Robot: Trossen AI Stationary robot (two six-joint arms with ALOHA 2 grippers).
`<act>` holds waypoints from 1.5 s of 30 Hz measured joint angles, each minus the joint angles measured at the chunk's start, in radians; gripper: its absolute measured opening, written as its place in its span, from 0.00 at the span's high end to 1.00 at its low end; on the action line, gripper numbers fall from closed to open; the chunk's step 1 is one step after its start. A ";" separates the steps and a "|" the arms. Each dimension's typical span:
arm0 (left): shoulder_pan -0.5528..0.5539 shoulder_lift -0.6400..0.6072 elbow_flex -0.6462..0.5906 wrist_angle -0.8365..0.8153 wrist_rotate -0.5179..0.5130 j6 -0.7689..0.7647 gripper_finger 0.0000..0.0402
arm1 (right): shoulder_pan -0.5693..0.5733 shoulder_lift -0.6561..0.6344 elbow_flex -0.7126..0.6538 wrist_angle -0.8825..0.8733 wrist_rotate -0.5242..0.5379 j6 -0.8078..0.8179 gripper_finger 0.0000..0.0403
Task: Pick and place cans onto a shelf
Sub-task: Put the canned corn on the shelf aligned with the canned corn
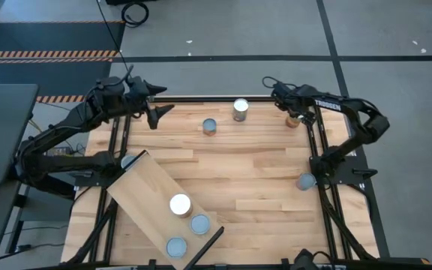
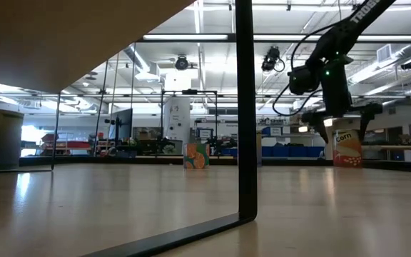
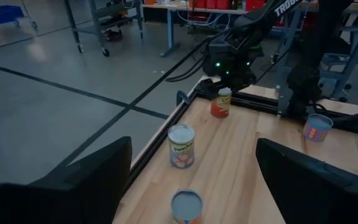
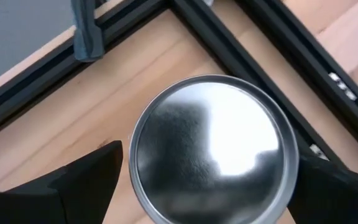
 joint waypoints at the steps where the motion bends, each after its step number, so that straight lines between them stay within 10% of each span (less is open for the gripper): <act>1: 0.003 0.000 0.000 0.000 0.006 0.000 0.13 | 0.000 0.006 0.000 0.012 0.003 -0.004 0.01; 13: 0.034 0.000 0.000 0.002 0.017 -0.027 0.13 | 0.037 0.022 0.000 0.048 0.079 -0.085 0.22; 19: 0.034 -0.019 0.000 0.002 0.020 -0.090 0.13 | 0.142 -0.010 0.061 0.095 0.077 -0.371 0.22; 34: 0.031 -0.196 0.002 -0.019 0.487 -0.278 0.13 | 0.694 0.080 0.669 0.139 -0.072 -1.091 0.22; 45: -0.120 -0.405 0.002 -0.065 0.563 -0.434 0.13 | 0.944 0.335 1.032 0.029 -0.217 -1.084 0.22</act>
